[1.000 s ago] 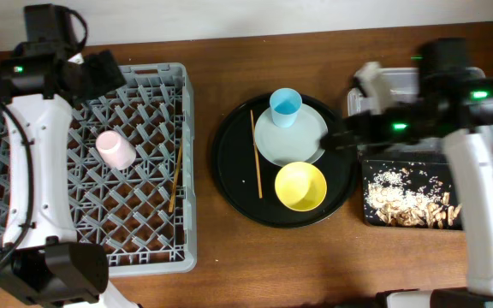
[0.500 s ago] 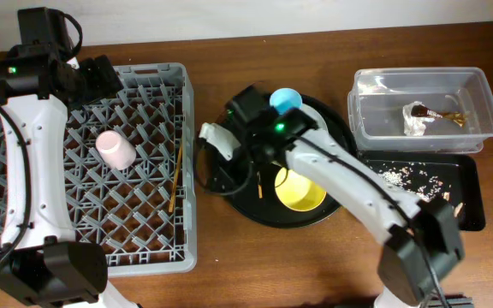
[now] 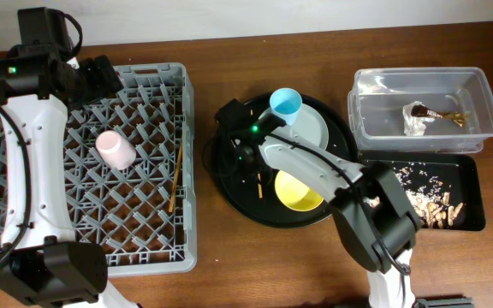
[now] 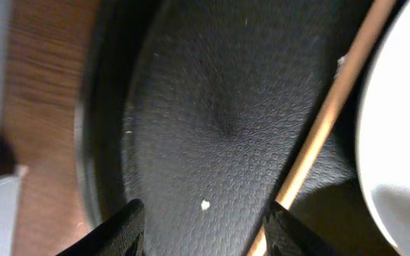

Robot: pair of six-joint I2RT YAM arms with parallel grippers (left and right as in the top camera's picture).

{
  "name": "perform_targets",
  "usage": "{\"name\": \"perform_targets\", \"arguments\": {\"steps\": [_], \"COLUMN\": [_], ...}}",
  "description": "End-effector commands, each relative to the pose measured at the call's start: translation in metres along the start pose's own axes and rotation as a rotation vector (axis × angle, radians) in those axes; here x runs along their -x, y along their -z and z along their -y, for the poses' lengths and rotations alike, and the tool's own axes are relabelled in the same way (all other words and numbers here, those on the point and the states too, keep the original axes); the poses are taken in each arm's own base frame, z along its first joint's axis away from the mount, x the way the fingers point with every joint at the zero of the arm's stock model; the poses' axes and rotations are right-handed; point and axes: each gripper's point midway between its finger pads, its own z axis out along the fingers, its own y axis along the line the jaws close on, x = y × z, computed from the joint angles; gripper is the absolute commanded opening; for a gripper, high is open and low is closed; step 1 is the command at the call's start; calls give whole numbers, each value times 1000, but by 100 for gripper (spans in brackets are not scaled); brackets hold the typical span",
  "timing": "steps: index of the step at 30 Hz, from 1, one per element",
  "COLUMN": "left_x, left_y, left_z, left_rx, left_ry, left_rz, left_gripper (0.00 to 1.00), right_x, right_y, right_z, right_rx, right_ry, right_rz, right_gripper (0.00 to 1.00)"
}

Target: Sort waste into correct bins and load items into the dishwasher rack

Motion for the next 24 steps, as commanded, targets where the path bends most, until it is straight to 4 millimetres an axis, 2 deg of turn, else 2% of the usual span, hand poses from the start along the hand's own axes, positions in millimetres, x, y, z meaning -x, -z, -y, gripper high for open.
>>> {"name": "perform_targets", "arguments": {"steps": [1, 3, 6, 10, 14, 20, 24], "left_x": [5, 5, 5, 5, 5, 5, 5], "left_y": [13, 13, 13, 13, 13, 13, 13], "left_z": [0, 0, 0, 0, 0, 0, 0], "left_rx": [-17, -17, -17, -17, -17, -17, -17], "left_ry": [-7, -8, -8, -8, -7, -8, -8], "left_rz": [28, 28, 28, 28, 28, 28, 28], "left_gripper": [99, 99, 99, 99, 99, 99, 99], "right_x": [-13, -21, -34, -44, -46, -55, -56], "right_y": [-11, -15, -21, -22, -21, -21, -21], "right_z": [-12, -16, -21, -28, -35, -50, -52], "right_rx": [55, 54, 49, 87, 134, 177, 179], "right_ry": [-22, -8, 14, 30, 90, 107, 83], "right_rz": [-58, -76, -104, -137, -147, -170, -175], "right_gripper": [55, 50, 27, 26, 33, 33, 33]}}
